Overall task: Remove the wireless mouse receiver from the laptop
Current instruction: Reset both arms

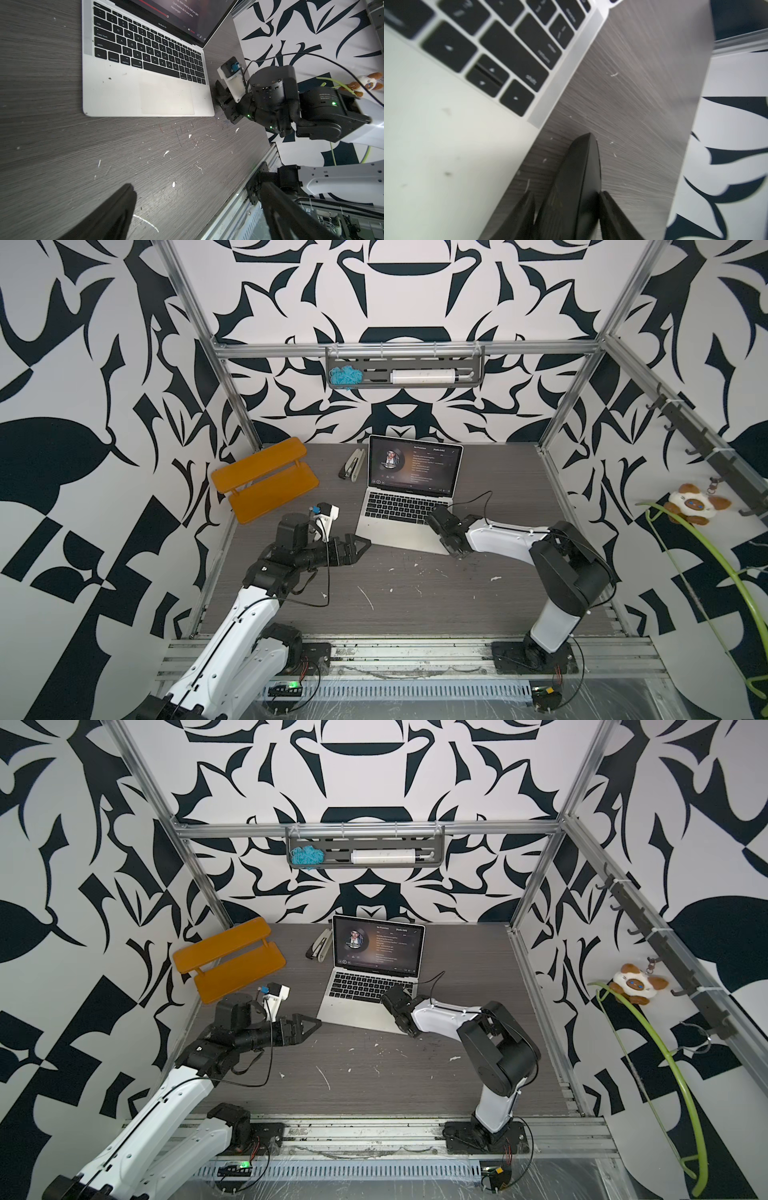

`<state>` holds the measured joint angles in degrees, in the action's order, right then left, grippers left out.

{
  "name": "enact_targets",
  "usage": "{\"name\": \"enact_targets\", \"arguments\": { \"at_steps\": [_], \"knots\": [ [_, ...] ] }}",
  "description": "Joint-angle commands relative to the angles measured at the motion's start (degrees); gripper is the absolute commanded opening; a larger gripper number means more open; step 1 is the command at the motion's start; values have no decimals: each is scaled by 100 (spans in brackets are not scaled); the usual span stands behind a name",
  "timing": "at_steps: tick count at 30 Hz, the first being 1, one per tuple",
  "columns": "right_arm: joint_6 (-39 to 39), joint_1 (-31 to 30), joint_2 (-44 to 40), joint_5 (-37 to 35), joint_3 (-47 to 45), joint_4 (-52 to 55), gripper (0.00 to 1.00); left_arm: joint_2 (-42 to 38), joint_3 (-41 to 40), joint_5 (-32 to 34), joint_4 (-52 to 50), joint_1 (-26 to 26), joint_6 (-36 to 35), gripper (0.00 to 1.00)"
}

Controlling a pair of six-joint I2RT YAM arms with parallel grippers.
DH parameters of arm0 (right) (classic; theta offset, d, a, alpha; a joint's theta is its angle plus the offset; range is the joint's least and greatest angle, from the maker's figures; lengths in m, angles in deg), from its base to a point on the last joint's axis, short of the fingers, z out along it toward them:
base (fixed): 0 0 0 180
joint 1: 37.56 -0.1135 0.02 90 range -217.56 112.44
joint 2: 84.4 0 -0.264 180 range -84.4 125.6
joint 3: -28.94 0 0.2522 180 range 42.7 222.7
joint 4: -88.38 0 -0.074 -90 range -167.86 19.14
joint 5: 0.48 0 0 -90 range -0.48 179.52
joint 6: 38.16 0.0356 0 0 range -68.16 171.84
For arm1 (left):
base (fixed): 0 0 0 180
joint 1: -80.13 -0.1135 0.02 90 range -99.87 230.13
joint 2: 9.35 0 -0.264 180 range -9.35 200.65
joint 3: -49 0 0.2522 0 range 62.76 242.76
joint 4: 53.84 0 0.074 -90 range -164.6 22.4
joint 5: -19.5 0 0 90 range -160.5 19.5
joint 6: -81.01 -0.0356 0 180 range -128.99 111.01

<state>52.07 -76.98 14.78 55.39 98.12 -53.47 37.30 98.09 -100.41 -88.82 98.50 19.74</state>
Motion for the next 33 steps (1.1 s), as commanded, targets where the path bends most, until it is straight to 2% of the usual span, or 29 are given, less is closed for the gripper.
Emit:
{"name": "enact_targets", "arguments": {
  "at_steps": [1,2,3,7,10,15,18,22,25,29,33],
  "knots": [
    [73,123,-229,1455,-166,-74,54,78,203,3,-165,-18,-8,99],
    [79,189,-315,1701,-202,-82,54,105,225,-6,-173,-18,-6,99],
    [82,250,-392,1879,-237,-91,64,148,242,-2,-202,-18,-8,99],
    [209,488,-755,2342,-325,-120,65,263,275,3,-202,-18,-23,99],
    [368,787,-1272,2984,-472,-342,65,308,320,88,-199,-27,-32,99],
    [904,1728,-2185,3691,-837,-998,64,374,386,531,-126,-99,-87,99],
    [1312,2452,-2705,3902,-1222,-1721,64,461,424,1133,96,-199,-149,99],
    [1275,3246,-3279,3746,-1992,-3080,64,645,410,2162,507,-510,-313,99],
    [916,3433,-3545,3205,-2837,-4584,64,793,189,2398,1142,-942,-464,99],
    [701,3627,-3012,2798,-3578,-6182,65,956,-209,2566,2152,-1354,-976,99],
    [505,3757,-2193,2537,-3982,-7629,65,992,-668,2906,3212,-1454,-1728,99]
  ]
}}
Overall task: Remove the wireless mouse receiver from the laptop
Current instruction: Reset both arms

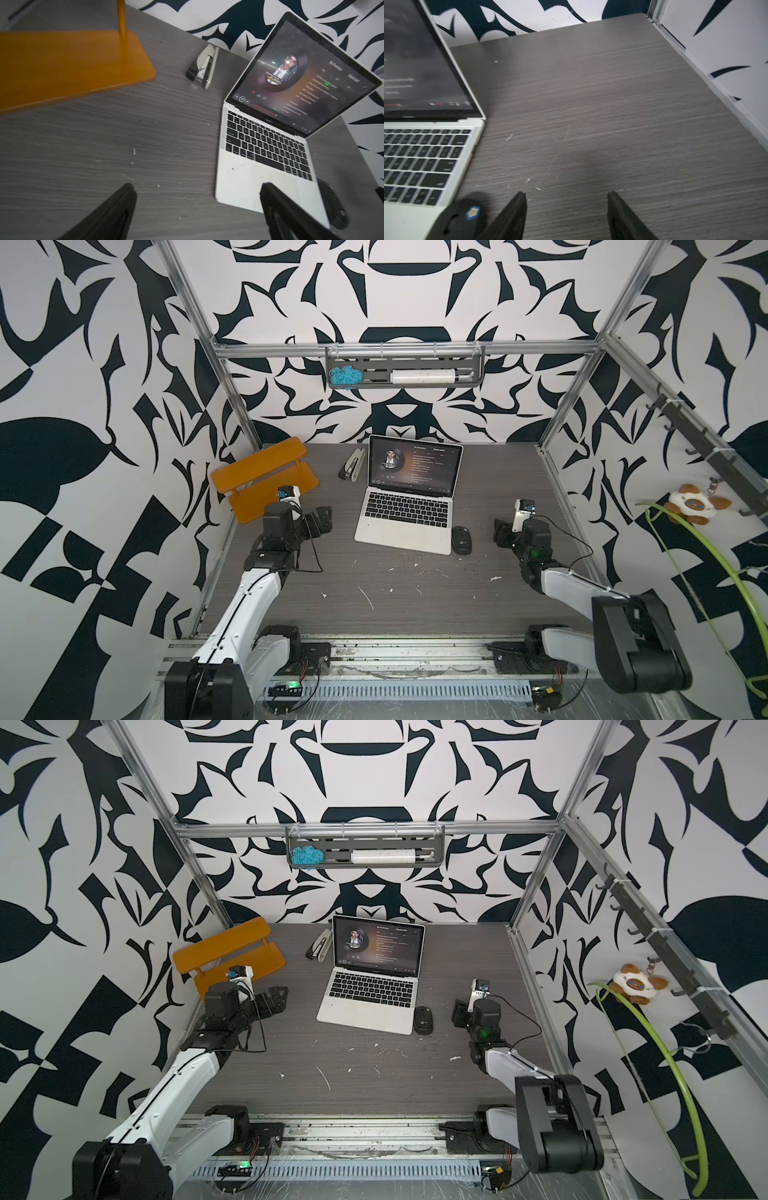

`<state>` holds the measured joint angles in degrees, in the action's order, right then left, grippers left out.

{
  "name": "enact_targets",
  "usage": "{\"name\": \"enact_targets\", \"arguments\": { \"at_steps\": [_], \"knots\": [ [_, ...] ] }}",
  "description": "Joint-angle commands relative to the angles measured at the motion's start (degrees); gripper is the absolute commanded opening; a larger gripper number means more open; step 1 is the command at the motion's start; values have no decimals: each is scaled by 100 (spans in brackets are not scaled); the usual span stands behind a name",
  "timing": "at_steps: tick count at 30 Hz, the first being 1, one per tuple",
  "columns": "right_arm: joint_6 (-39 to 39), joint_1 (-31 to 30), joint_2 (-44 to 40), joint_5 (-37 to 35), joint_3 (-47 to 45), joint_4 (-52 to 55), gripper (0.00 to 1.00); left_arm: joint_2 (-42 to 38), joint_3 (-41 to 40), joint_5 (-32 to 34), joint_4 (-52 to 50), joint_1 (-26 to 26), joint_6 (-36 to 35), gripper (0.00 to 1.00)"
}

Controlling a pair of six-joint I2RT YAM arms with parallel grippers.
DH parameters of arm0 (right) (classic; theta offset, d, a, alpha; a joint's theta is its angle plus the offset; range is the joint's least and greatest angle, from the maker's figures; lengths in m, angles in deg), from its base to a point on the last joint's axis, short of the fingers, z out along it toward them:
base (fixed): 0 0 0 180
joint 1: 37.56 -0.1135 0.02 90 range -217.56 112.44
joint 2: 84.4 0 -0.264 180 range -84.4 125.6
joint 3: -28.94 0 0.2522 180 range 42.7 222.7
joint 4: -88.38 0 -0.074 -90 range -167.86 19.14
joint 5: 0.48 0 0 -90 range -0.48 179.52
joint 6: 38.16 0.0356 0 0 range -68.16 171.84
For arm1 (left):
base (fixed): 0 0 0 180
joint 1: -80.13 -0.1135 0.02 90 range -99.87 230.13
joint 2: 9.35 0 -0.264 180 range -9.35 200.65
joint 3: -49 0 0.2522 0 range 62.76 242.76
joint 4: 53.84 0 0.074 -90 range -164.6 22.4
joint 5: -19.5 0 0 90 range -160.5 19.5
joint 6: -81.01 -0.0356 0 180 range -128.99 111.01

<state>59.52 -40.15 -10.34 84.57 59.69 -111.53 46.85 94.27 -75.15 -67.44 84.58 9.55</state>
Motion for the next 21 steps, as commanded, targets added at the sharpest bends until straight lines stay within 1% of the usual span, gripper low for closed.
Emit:
{"name": "enact_targets", "arguments": {
  "at_steps": [1,2,3,5,8,9,11,13,16,19,20,21],
  "knots": [
    [-214,106,499,-410,-186,-2172,65,69,-423,429,1366,-120,-862,99],
    [-204,104,551,-421,-159,-2207,65,144,-504,405,1618,-161,-985,99],
    [-252,111,668,-394,-224,-2504,65,236,-504,405,1618,-161,-985,99],
    [-225,117,920,-421,-183,-2620,65,544,-504,405,1618,-161,-985,99],
    [-250,118,1375,-287,-574,-3713,64,1337,-504,405,1618,-161,-985,99],
    [-275,111,1450,-255,-674,-4047,64,1461,-504,405,1618,-161,-985,99],
    [-275,117,1343,-219,-603,-3708,64,1877,-504,405,1618,-161,-985,99],
    [-350,106,1392,-79,-531,-3640,64,2130,-504,405,1618,-161,-985,99],
    [-348,108,1397,-64,-455,-3505,65,2589,-504,405,1618,-161,-985,99],
    [-379,102,1402,-32,-397,-3394,67,3243,-504,405,1618,-161,-985,99],
    [-380,106,1400,-44,-390,-3392,69,3355,-504,405,1618,-161,-985,99],
    [-379,106,1405,-41,-390,-3392,71,3211,-504,405,1618,-161,-985,99]
  ]
}}
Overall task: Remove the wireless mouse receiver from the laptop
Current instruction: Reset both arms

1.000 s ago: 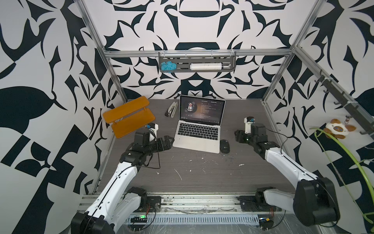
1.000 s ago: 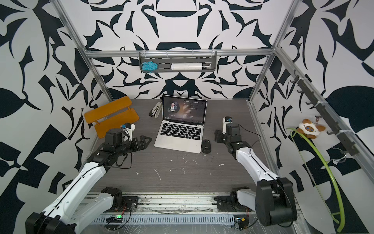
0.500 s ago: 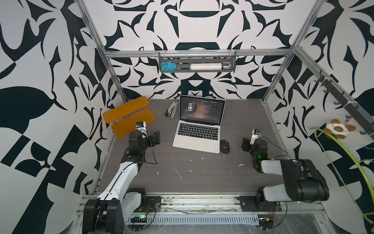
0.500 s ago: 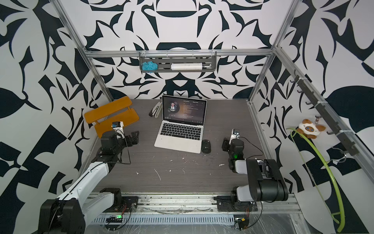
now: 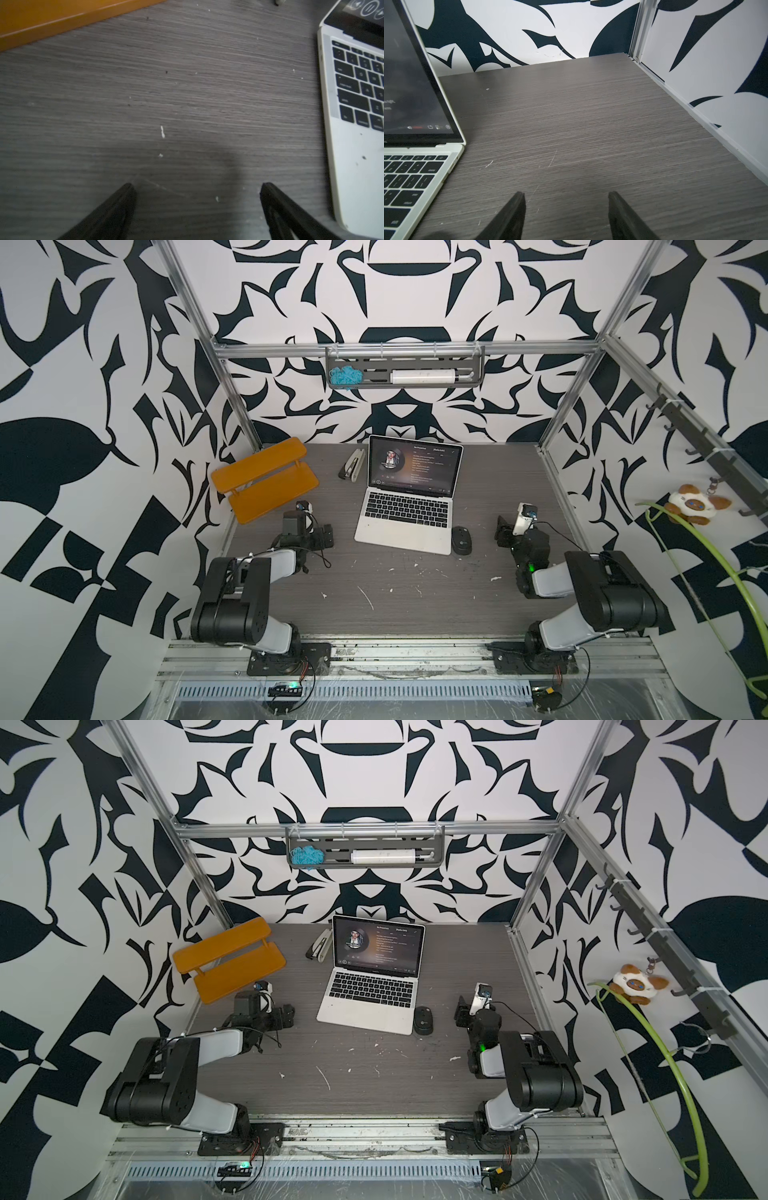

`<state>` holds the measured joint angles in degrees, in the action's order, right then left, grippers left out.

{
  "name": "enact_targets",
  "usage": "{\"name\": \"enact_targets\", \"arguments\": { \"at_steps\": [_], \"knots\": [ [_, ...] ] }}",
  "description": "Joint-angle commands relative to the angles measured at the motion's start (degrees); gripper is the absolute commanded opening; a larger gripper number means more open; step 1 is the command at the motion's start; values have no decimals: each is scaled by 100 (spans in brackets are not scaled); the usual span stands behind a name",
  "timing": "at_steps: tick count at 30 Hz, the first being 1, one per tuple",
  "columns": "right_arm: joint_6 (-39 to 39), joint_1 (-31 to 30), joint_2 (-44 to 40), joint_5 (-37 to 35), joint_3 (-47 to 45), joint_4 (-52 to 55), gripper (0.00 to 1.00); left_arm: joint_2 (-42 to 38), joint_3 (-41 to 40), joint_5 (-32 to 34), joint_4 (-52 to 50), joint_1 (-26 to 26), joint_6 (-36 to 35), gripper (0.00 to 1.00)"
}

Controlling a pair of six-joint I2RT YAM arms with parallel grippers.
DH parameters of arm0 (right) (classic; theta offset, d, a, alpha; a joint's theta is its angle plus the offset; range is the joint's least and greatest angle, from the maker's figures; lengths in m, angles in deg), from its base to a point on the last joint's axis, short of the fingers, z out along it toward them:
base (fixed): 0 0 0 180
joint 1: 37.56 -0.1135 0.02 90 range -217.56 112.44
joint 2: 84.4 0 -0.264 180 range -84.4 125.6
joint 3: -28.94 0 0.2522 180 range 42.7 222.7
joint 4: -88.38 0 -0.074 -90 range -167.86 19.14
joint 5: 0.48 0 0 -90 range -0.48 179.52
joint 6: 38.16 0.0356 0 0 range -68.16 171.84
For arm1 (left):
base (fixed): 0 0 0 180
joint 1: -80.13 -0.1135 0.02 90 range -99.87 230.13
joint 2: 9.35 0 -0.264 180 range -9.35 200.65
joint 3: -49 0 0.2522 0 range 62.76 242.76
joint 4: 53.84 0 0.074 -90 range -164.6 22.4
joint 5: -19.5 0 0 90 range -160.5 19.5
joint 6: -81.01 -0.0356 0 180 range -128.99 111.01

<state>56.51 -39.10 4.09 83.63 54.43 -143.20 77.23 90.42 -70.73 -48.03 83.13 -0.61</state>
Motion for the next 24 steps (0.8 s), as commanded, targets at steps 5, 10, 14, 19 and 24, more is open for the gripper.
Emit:
{"name": "enact_targets", "arguments": {
  "at_steps": [5,10,14,19,24],
  "knots": [
    [-107,-4,-43,72,120,-247,100,160,-120,-37,-322,-17,31,99],
    [-122,1,-47,105,137,-220,100,132,-120,-37,-322,-17,31,99],
    [-120,4,-49,106,137,-215,100,139,-120,-37,-322,-17,31,99],
    [-121,-4,-44,106,137,-207,100,144,-120,-37,-322,-17,31,99],
    [-189,2,28,168,226,-129,100,143,-120,-37,-322,-17,31,99]
  ]
}}
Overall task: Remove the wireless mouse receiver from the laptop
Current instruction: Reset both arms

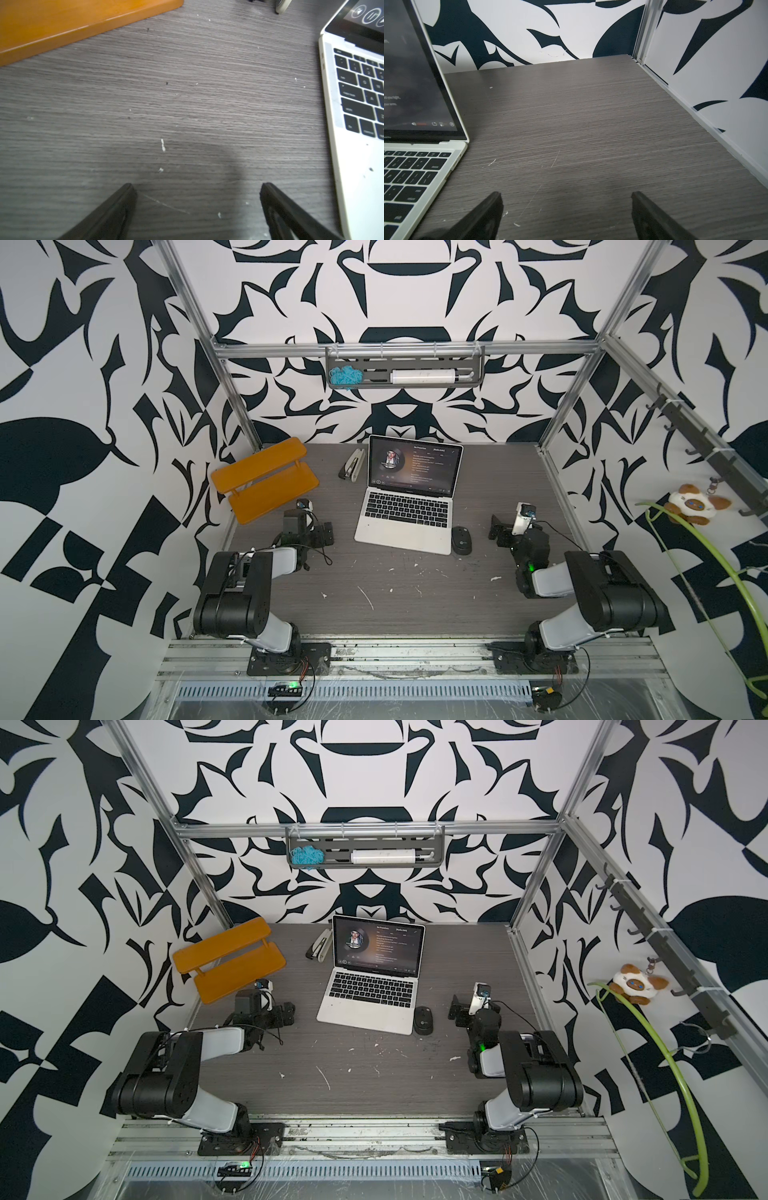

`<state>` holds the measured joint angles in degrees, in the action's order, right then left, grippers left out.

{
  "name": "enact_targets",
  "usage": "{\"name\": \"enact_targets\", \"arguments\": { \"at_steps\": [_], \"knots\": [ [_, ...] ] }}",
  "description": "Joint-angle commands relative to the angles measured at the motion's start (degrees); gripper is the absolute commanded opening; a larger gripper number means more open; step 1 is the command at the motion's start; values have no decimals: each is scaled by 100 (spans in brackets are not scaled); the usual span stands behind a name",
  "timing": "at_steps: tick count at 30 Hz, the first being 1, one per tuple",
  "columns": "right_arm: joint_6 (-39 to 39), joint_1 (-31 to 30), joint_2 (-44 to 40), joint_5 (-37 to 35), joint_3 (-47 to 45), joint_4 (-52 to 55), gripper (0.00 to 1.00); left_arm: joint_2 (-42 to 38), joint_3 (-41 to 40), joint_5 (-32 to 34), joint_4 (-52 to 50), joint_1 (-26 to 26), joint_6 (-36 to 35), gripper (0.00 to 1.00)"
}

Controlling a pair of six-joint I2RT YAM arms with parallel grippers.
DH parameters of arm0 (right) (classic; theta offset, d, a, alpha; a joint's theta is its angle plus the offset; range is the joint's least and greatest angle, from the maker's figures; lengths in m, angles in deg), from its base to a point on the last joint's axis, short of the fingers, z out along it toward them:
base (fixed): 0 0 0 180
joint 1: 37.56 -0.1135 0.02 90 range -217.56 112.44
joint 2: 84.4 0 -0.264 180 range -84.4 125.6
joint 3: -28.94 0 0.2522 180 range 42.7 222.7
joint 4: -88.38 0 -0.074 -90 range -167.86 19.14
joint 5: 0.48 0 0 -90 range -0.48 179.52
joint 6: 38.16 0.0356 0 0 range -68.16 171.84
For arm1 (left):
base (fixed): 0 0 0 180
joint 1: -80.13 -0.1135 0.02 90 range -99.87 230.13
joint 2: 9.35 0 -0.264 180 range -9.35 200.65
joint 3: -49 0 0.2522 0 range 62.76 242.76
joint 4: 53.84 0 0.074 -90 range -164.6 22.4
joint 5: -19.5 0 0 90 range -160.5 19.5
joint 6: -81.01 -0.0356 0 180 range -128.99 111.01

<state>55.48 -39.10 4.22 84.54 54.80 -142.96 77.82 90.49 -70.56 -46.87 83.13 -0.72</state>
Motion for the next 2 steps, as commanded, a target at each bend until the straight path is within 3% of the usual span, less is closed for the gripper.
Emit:
{"name": "enact_targets", "arguments": {
  "at_steps": [1,2],
  "knots": [
    [-91,4,-6,84,163,-180,100,82,-126,-54,-438,-17,42,99],
    [-60,-4,-57,80,132,-180,100,82,-126,-54,-438,-17,42,99]
  ]
}}
